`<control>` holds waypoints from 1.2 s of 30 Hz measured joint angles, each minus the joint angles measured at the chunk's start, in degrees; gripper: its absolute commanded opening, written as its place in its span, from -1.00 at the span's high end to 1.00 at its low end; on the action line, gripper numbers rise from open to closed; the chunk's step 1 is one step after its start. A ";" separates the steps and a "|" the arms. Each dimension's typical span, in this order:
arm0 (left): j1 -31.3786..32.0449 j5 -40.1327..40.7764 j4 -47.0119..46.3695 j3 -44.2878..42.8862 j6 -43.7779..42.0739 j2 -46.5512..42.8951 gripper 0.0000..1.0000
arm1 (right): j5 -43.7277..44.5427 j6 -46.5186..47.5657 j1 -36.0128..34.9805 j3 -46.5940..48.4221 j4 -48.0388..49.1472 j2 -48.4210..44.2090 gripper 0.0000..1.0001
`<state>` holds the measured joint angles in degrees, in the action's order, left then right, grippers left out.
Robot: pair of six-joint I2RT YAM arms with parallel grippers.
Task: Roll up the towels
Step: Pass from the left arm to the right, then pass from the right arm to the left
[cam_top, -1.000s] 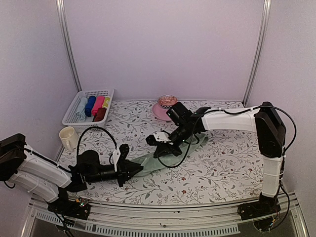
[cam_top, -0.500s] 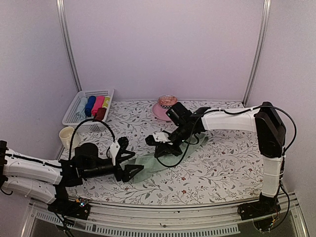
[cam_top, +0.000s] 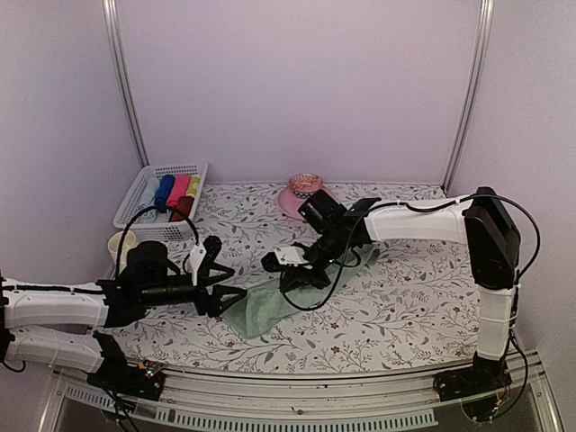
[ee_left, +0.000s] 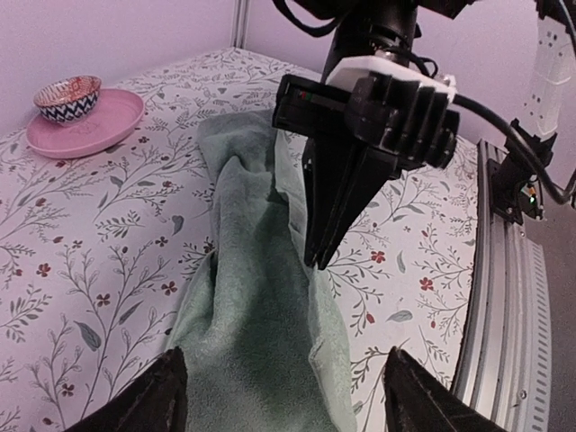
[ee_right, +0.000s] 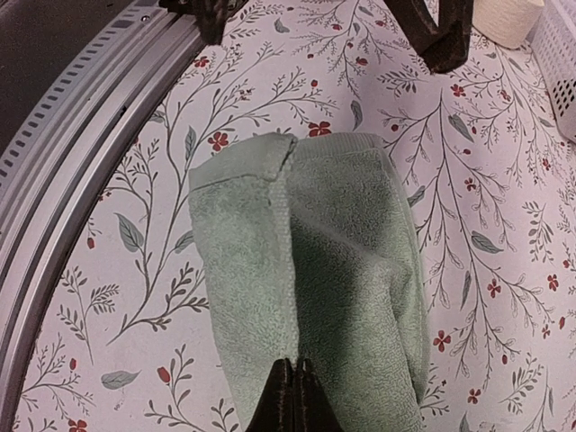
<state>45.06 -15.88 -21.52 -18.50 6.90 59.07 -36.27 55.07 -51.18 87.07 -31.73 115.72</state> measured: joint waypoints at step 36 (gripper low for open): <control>-3.06 -15.54 -2.99 -5.22 1.27 16.13 0.20 | 1.33 0.02 -0.55 0.00 -0.17 0.02 0.96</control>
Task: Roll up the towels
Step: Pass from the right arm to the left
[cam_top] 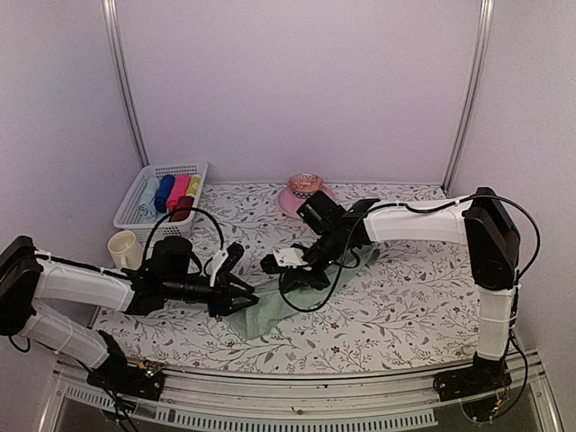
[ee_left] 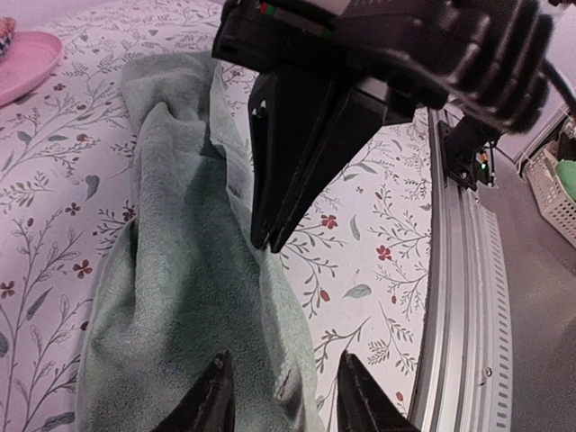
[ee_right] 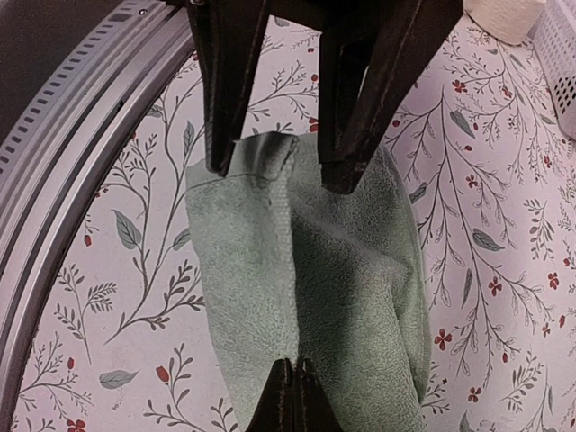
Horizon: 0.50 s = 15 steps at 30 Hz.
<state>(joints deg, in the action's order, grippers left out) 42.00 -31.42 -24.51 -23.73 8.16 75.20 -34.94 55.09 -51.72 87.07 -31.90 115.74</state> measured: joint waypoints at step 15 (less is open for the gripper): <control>-0.24 -1.18 0.00 -0.55 1.31 1.44 0.89 | 0.44 0.00 -0.02 0.02 0.00 0.35 0.96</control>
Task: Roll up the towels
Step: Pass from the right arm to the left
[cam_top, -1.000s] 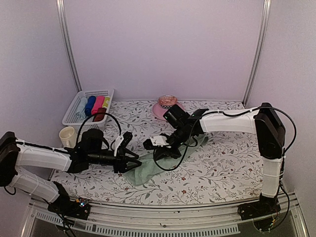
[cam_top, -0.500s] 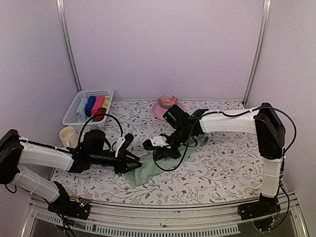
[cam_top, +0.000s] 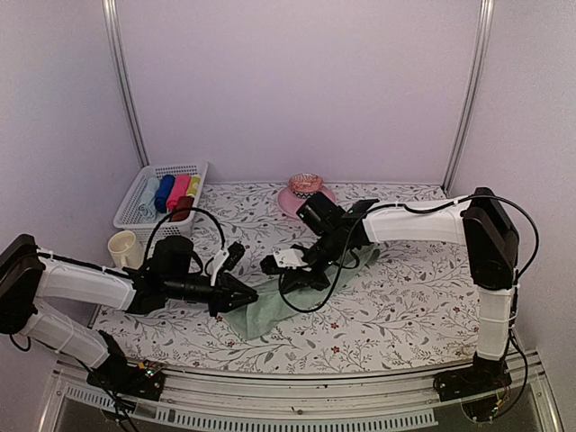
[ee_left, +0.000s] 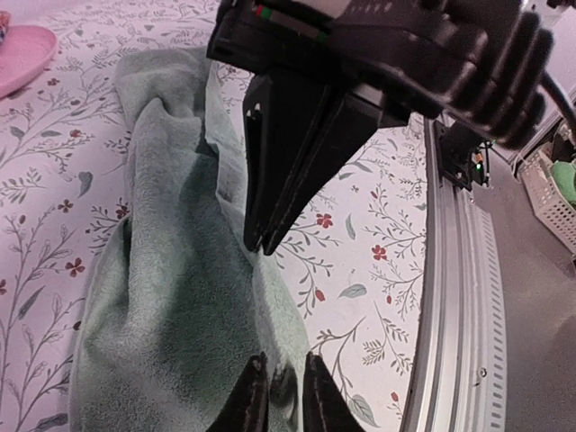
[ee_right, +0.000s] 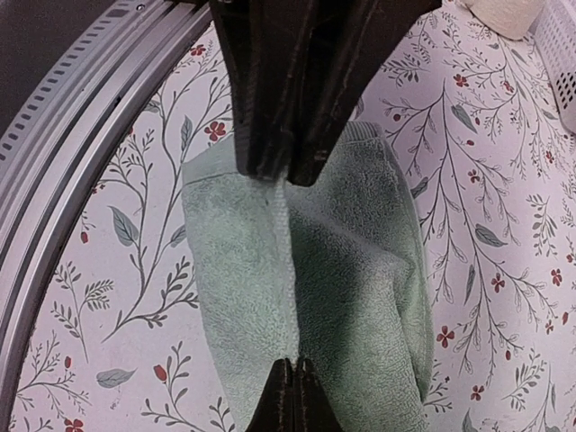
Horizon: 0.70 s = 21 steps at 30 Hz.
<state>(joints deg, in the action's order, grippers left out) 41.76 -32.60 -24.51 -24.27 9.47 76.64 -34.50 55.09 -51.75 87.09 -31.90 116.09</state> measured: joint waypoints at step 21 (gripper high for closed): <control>-0.15 0.02 2.95 -0.83 1.14 -0.57 0.38 | 1.42 -0.04 0.00 0.83 -0.11 0.02 0.96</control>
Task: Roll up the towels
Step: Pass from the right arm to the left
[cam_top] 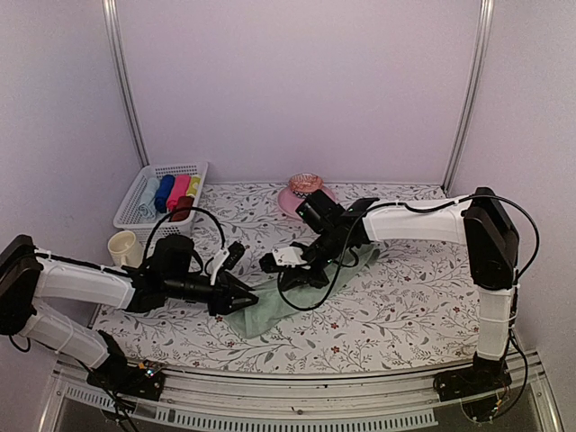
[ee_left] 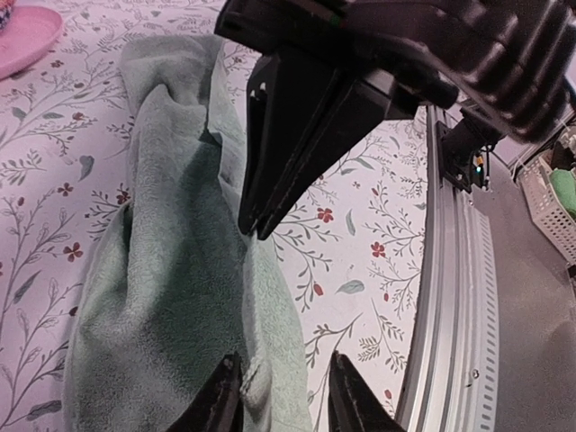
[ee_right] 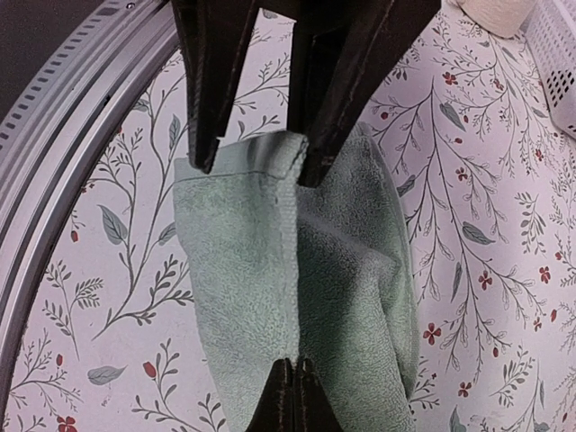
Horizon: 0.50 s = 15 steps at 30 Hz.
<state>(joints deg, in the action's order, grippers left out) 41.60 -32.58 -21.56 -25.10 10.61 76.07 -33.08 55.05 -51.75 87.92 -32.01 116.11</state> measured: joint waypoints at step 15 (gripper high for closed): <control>-0.02 -0.11 0.20 -0.46 0.04 1.09 1.00 | 0.00 -0.02 0.00 0.33 0.00 0.00 0.95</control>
<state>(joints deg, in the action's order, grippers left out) 41.58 -32.69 -21.37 -25.56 10.66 77.17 -33.08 55.02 -51.75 88.25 -32.01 116.11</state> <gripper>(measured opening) 0.017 0.025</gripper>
